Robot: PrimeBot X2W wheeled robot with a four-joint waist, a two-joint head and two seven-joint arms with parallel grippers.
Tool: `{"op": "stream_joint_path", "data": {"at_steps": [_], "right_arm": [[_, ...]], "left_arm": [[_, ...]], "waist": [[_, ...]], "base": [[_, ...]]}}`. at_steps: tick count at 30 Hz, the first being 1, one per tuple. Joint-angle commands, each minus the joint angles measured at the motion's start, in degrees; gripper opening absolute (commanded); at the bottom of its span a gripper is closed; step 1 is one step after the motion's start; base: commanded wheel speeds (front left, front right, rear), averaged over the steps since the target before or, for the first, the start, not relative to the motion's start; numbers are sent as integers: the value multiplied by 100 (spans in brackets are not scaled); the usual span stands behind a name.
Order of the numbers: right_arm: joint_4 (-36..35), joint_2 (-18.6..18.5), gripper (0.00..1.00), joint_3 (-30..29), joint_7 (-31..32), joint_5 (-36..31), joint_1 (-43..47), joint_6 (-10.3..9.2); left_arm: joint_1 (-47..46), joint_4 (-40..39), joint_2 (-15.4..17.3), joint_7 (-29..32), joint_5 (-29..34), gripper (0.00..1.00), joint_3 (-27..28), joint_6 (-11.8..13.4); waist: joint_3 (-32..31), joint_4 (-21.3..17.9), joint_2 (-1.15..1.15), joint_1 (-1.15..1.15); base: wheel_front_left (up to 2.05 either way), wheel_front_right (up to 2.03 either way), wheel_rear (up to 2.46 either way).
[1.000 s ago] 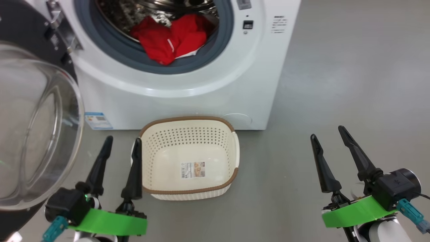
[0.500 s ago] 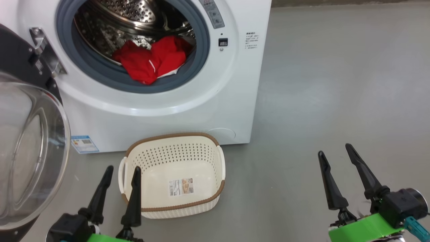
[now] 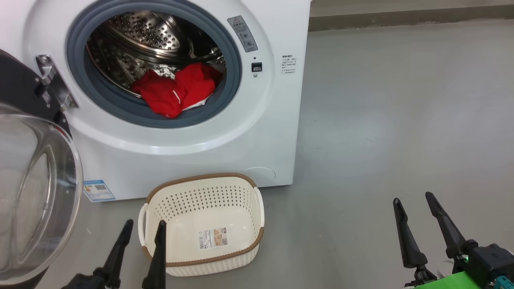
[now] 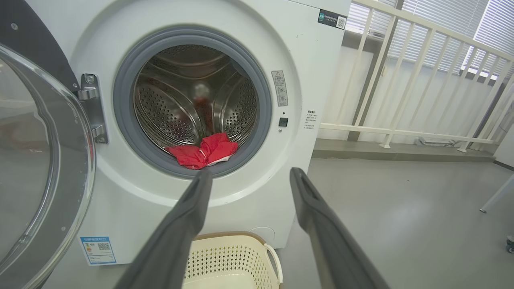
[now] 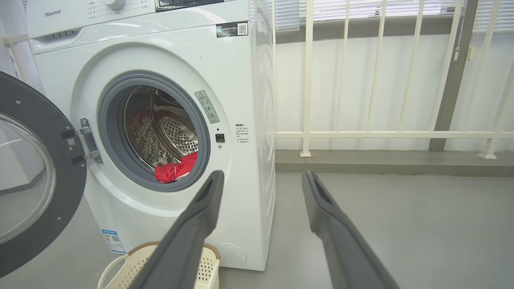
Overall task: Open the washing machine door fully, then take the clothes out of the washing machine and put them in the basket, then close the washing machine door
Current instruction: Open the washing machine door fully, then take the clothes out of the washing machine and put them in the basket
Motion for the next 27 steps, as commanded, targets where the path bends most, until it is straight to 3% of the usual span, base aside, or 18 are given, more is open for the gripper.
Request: {"op": "stream_joint_path", "data": {"at_steps": [1, 27], "right_arm": [[-156, -66, 100, 69, -37, 83, -57, 35], [-149, -66, 100, 61, -37, 110, 26, 35]], "left_arm": [[-55, -189, 66, -27, 45, 100, 179, 56], [111, -413, 209, 107, 180, 100, 160, 403]], "waist": [[-26, -8, 0, 0], [-15, 14, 0, 0]], "base": [[0, 0, 0], [17, -17, 0]]}}
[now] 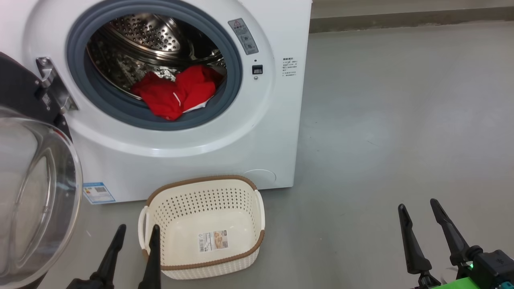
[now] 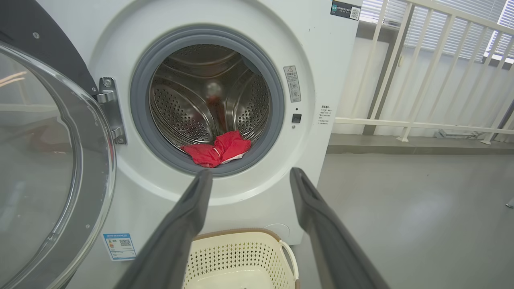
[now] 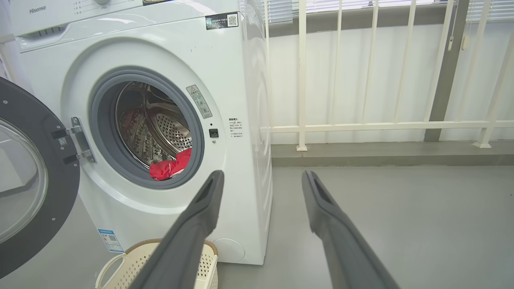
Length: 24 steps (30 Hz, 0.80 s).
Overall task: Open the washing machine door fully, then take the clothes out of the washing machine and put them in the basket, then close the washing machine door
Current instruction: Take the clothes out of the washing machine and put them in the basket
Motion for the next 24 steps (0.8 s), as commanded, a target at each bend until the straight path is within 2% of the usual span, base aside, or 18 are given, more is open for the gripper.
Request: {"op": "stream_joint_path", "data": {"at_steps": [1, 12, 15, 24], "right_arm": [[-149, -82, 100, 162, -37, 1, -133, 35], [-149, -82, 100, 184, -27, -12, -191, 35], [-147, -82, 100, 196, -18, -15, -212, 35], [-141, -82, 100, 222, -10, -10, -239, 35]], "left_arm": [[-110, -173, 104, 0, 28, 100, 186, 48], [-141, -246, 97, 13, -40, 100, 188, 153], [-158, -315, 72, -16, -148, 100, 185, 92], [-175, -345, 52, -39, -155, 100, 119, 130]], "waist": [[1, -2, 0, 0], [52, -5, 0, 0], [71, -4, 0, 0], [95, 5, 0, 0]], "base": [[104, -104, 0], [174, -174, 0], [148, -148, 0], [66, -66, 0]]}}
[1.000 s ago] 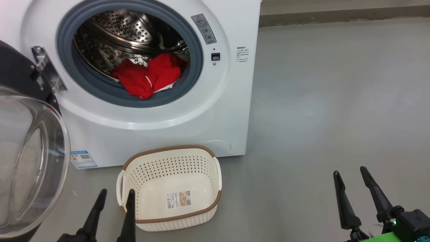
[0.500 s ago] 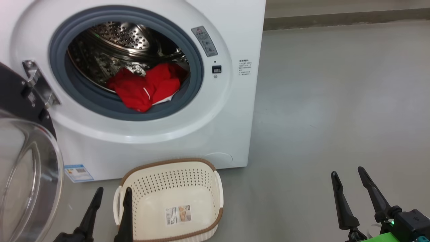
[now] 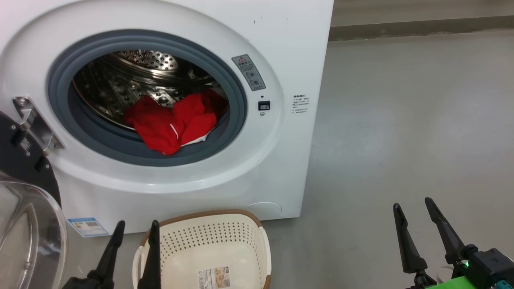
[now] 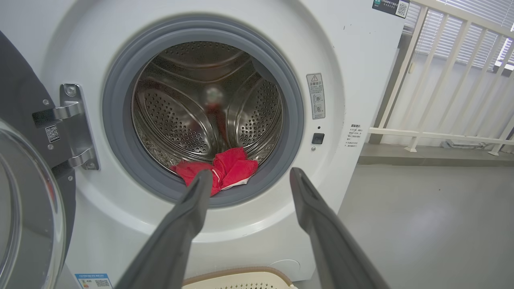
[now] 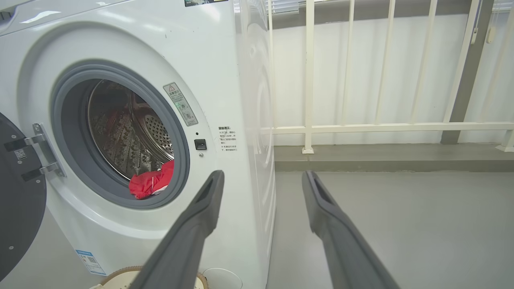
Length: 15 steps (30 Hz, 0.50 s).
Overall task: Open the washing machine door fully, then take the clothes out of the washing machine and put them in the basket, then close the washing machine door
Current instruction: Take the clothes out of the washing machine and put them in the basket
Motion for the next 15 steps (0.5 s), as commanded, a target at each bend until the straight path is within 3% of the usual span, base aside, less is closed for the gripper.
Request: {"op": "stream_joint_path", "data": {"at_steps": [1, 15], "right_arm": [[-138, -82, 100, 116, -12, -6, -199, 35], [-134, -82, 100, 131, -15, -11, -175, 35]], "left_arm": [[-165, -160, 21, -56, -9, 100, 158, 45], [-112, -242, 31, -6, -51, 100, 100, 132]], "waist": [[-8, 4, 0, 0], [-31, 3, 0, 0]], "base": [[0, 0, 0], [0, 0, 0]]}}
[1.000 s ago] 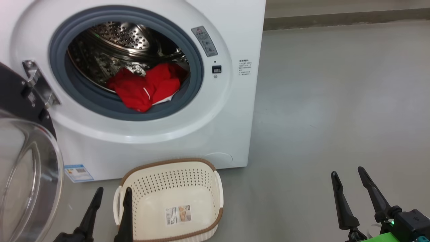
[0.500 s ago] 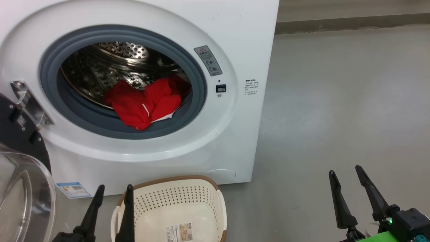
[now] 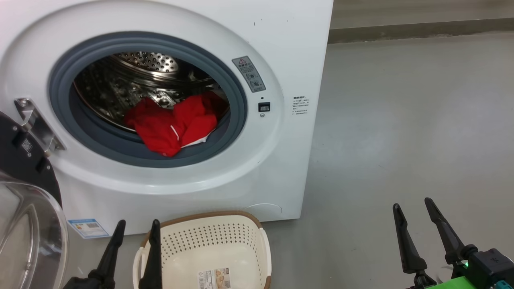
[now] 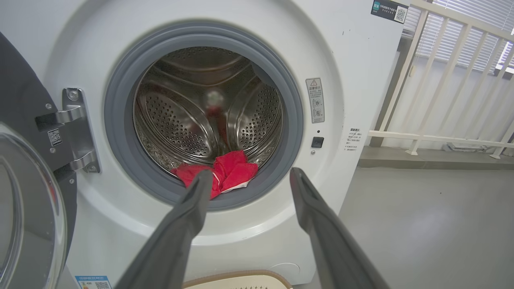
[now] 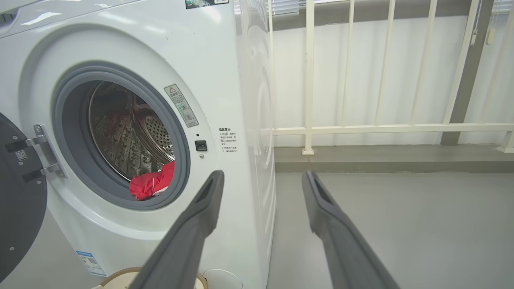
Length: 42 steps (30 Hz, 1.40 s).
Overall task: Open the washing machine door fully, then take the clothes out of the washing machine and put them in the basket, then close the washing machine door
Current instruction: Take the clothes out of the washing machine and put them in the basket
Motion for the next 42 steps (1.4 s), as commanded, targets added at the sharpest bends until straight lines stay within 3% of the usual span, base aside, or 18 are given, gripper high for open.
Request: {"op": "stream_joint_path", "data": {"at_steps": [1, 15, 25, 42], "right_arm": [[-141, -82, 100, 127, -15, -13, -172, 35], [-245, -82, 100, 181, -12, -38, -228, 35], [-288, -82, 100, 272, -18, -71, -481, 35], [-288, -82, 100, 375, -36, -48, -968, 35]], "left_arm": [[-112, -196, 40, -11, -45, 100, 150, 60], [-267, -239, 28, 7, -31, 100, 132, 226], [-719, -121, 6, -47, -38, 100, 40, 197], [-2575, 685, 222, -19, -64, 100, 76, 65]], "waist": [[13, 4, 0, 0], [404, 106, 0, 0], [1000, 102, 0, 0], [2002, -50, 0, 0]], "base": [[0, 0, 0], [0, 0, 0], [0, 0, 0], [0, 0, 0]]}}
